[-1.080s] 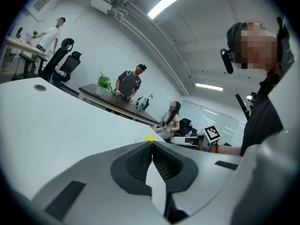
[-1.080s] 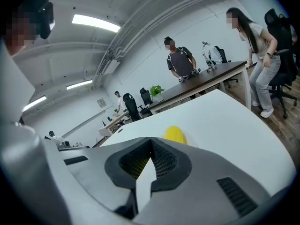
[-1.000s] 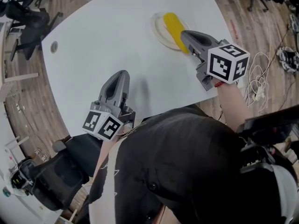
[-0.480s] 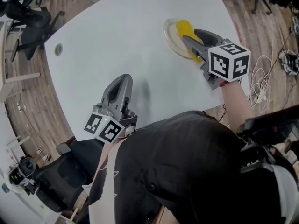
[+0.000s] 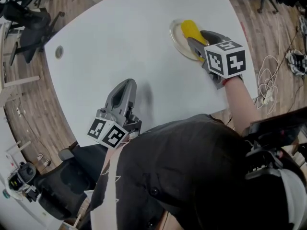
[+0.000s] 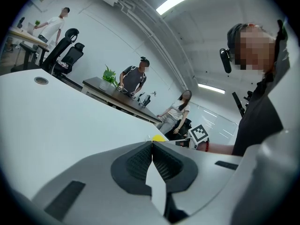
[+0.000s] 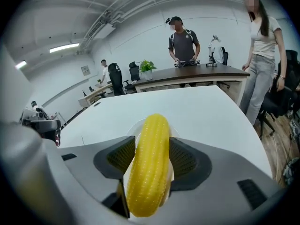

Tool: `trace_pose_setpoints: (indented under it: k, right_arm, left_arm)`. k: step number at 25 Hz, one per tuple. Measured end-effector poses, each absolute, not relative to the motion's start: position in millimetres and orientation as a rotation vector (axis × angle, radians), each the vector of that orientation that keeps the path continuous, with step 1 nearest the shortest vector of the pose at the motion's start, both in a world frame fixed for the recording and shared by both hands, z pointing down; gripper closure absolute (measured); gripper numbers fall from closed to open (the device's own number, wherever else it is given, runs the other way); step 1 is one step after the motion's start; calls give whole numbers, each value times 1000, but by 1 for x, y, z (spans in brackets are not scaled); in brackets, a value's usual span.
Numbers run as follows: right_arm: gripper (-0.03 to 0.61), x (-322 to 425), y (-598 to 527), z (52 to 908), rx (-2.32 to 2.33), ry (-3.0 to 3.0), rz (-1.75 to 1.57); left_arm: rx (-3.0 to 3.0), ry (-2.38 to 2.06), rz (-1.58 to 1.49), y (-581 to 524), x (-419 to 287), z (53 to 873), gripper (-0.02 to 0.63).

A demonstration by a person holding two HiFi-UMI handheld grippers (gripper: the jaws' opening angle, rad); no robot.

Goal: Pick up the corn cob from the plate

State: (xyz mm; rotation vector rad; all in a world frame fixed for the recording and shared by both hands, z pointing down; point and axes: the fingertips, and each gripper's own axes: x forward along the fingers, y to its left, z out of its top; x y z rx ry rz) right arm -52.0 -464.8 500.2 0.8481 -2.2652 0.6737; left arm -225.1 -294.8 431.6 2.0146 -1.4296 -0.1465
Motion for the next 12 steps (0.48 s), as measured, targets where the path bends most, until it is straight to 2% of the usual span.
trace_pose_setpoints:
  k: [5, 12]
  right_arm:
    - [350, -63, -469, 508, 822, -2179, 576]
    - [332, -64, -470, 516, 774, -2111, 651]
  left_arm:
    - [2019, -1403, -151, -295, -231, 437, 598]
    - [2034, -1322, -163, -307, -241, 445, 598]
